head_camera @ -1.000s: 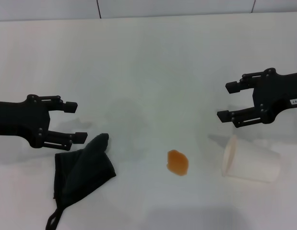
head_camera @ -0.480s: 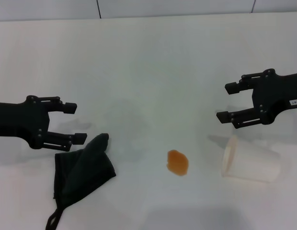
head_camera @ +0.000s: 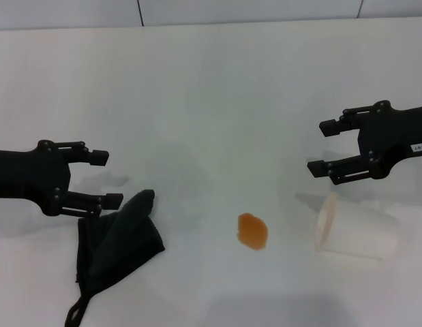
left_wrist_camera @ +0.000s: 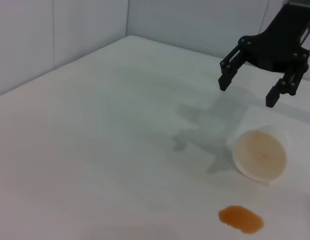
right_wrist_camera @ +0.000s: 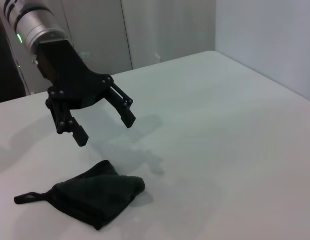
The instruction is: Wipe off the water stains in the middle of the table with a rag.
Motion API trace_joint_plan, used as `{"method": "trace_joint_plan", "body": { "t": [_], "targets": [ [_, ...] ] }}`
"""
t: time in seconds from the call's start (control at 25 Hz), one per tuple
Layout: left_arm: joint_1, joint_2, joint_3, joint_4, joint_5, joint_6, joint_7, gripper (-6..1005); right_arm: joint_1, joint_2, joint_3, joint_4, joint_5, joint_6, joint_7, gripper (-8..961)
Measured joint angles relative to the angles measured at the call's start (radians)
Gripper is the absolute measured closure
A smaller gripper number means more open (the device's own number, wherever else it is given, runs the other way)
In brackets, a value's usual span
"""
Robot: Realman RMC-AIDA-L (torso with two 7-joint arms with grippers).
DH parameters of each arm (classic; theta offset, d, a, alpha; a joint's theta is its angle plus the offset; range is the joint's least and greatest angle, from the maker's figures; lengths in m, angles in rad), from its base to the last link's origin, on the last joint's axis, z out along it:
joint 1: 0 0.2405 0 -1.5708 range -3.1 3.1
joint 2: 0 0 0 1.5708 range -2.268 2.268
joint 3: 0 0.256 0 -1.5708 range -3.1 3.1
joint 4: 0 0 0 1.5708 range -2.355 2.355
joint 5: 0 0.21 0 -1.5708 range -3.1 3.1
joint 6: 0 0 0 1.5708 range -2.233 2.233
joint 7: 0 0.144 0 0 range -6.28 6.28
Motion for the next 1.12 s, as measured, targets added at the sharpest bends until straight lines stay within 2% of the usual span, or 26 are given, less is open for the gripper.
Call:
{"method": "trace_joint_plan", "body": {
  "t": [0.76,0.92,1.12],
  "targets": [
    [0.034,-0.013,0.0,0.002,0.003,-0.001,0.007,113,-0.016,0.0,-0.002,-0.009,0.008,-0.026,0.018,186],
    [0.034,-0.011,-0.003,0.003,0.003,-0.001,0.007,113,-0.034,-0.001,-0.001,-0.061,-0.016,-0.029,0.034,186],
    [0.034,-0.009,-0.004,0.003,0.003,-0.001,0.005,113,-0.045,-0.003,0.002,-0.169,-0.119,-0.055,0.129,187]
  ]
}}
